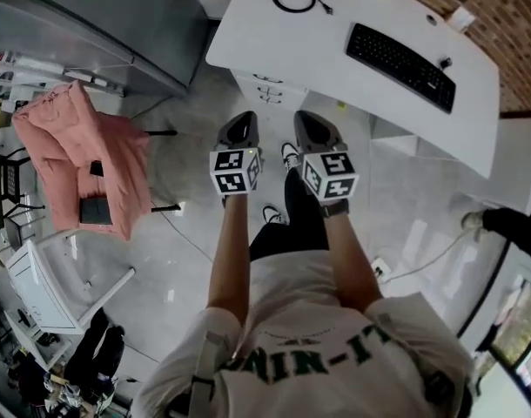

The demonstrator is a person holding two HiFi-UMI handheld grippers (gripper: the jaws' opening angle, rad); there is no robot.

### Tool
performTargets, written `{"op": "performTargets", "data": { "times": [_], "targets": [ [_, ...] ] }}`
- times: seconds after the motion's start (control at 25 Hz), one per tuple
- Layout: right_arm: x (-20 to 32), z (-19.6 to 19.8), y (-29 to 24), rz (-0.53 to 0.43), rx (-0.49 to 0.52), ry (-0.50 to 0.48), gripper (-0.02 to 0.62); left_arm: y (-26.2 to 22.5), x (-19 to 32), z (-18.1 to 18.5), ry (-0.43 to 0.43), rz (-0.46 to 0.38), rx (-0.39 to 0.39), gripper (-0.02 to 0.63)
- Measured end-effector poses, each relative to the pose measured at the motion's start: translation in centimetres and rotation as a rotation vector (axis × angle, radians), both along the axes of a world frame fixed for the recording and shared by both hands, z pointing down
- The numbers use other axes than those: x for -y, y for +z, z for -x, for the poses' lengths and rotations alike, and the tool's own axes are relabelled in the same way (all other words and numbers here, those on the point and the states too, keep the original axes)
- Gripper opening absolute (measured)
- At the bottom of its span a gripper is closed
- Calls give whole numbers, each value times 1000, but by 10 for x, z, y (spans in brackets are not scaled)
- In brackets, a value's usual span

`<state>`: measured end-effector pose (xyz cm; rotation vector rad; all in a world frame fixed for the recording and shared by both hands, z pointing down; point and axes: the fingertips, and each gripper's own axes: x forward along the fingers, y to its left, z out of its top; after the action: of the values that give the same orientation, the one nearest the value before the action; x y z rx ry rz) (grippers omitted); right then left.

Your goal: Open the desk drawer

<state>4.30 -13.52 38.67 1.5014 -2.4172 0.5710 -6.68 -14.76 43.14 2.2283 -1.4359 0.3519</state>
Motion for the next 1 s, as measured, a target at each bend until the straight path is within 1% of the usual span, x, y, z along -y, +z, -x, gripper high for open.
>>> {"op": "performTargets", "data": {
  "times": [0.12, 0.24, 0.44, 0.6, 0.8, 0.92, 1.0],
  "targets": [
    [1, 4, 30, 28, 7, 11, 5, 35, 7, 0, 13, 42, -21, 3],
    [8, 3, 55, 34, -6, 12, 5, 67, 24, -3, 11, 67, -74, 5],
    [20, -7, 95, 58, -10, 11, 5, 123, 50, -22, -5, 118, -144, 42],
    [29, -5, 125, 77, -16, 13, 5, 166, 71, -24, -42, 156, -244, 68],
    [51, -9, 160, 108, -17, 57, 5, 211, 101, -29, -88, 183, -340, 103],
    [65, -13, 171, 98, -23, 50, 5, 236, 112, -37, -124, 220, -427, 121],
    [73, -15, 176, 87, -27, 41, 5, 254, 116, -43, -144, 259, -491, 126]
  ]
}}
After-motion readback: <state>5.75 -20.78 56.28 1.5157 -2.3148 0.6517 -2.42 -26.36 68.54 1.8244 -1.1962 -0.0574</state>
